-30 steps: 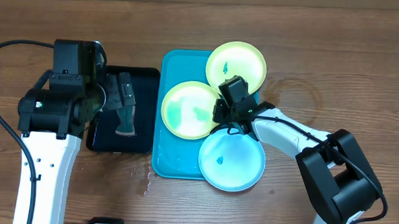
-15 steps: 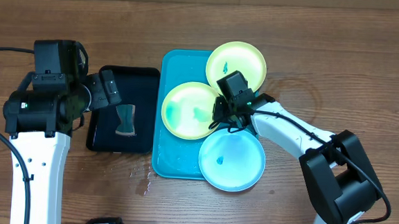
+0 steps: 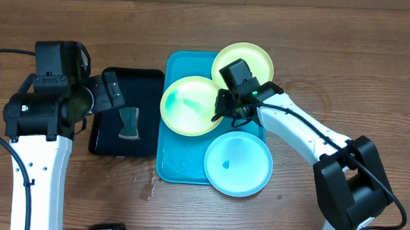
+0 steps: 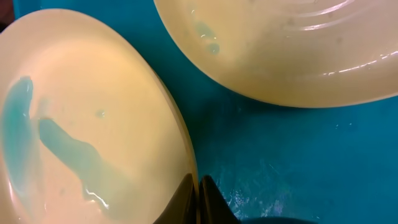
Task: Clean dirty plates on tray and stack at the side
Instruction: 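Lift the left yellow plate by its rim with the right gripper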
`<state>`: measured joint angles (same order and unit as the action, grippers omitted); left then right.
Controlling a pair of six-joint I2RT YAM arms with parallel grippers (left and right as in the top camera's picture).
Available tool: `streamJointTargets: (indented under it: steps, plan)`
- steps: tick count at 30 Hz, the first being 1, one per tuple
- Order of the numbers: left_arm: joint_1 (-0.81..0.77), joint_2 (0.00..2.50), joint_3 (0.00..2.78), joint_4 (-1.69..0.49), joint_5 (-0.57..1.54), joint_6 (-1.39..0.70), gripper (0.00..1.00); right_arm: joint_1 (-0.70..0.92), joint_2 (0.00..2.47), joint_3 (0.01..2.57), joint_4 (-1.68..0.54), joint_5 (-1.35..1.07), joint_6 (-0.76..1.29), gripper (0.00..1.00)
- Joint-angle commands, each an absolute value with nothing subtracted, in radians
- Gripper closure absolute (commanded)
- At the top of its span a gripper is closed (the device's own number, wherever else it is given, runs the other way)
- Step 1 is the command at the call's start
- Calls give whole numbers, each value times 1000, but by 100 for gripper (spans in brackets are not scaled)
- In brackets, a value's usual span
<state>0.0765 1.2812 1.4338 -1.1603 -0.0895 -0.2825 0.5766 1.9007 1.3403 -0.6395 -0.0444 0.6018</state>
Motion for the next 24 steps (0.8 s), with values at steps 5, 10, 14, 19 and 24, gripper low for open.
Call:
streamJointTargets:
  steps: [5,10,14,19,24]
  plan:
    - [82,1282,1460,-1163,-85,-292,0,577,1856,1418,-642,-79,602,96]
    - [82,1282,1460,-1163,-85,-292,0,583,1856,1418,-630,-95,603,96]
    - [82,1282,1460,-1163,-85,-292,0,606,1856,1418,-598,-91,623,96]
    - [82,1282,1460,-1163,-85,-292,0,675,1857,1418,-534,-30,629,96]
    - [82,1282,1460,-1164,-85,-292,0,757,1857,1418,-511,131,628,96]
